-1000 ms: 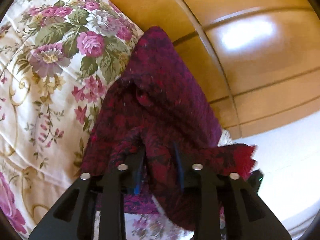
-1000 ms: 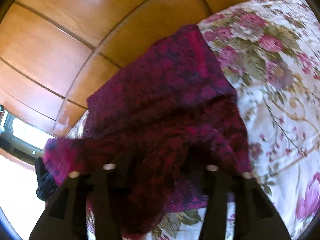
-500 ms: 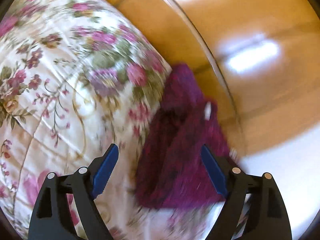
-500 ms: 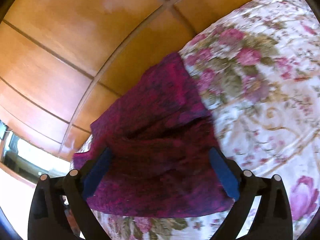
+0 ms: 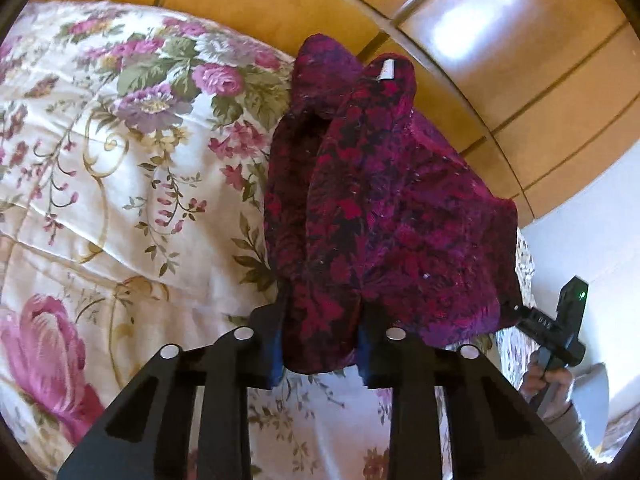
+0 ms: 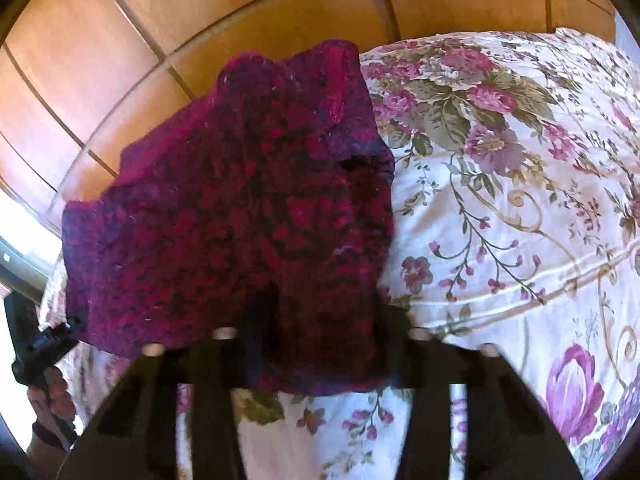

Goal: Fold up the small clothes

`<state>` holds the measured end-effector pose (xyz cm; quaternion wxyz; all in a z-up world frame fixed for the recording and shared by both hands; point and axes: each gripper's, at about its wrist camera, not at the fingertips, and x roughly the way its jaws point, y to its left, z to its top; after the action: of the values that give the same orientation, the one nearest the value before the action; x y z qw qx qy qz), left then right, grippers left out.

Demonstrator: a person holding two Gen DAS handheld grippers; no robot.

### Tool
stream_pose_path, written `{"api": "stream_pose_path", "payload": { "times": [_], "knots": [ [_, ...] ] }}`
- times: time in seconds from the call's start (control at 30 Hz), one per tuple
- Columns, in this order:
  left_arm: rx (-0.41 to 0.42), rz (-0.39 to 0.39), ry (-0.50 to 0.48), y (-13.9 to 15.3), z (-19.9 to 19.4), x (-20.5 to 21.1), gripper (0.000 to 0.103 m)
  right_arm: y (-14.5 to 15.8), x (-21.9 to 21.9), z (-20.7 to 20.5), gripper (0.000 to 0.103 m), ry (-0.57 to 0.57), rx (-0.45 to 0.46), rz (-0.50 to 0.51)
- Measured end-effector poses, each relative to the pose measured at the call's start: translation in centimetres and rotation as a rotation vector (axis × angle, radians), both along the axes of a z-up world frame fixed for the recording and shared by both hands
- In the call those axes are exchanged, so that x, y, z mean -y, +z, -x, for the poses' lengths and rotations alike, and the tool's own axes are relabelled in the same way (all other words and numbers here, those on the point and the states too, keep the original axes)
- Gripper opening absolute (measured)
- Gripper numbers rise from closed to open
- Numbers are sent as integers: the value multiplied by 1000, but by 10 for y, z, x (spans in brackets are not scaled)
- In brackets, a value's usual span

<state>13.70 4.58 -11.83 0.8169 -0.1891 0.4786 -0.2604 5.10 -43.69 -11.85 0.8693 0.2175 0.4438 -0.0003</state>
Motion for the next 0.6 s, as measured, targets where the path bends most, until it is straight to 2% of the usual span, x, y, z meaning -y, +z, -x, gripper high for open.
{"api": "stream_pose_path", "payload": {
  "times": [0.13, 0.27, 0.43, 0.6],
  "knots": [
    [11, 8, -8, 9, 8, -5, 23, 14, -5, 19, 23, 9, 22, -2],
    [11, 18, -14, 15, 18, -13, 22, 29, -16, 37, 23, 32, 34, -14],
    [-27, 22, -40, 12, 67, -31, 22, 26, -20, 81, 21, 61, 3, -62],
    [-80, 44, -61, 9, 125, -50, 22, 20, -28, 140, 18, 103, -77, -68]
  ]
}}
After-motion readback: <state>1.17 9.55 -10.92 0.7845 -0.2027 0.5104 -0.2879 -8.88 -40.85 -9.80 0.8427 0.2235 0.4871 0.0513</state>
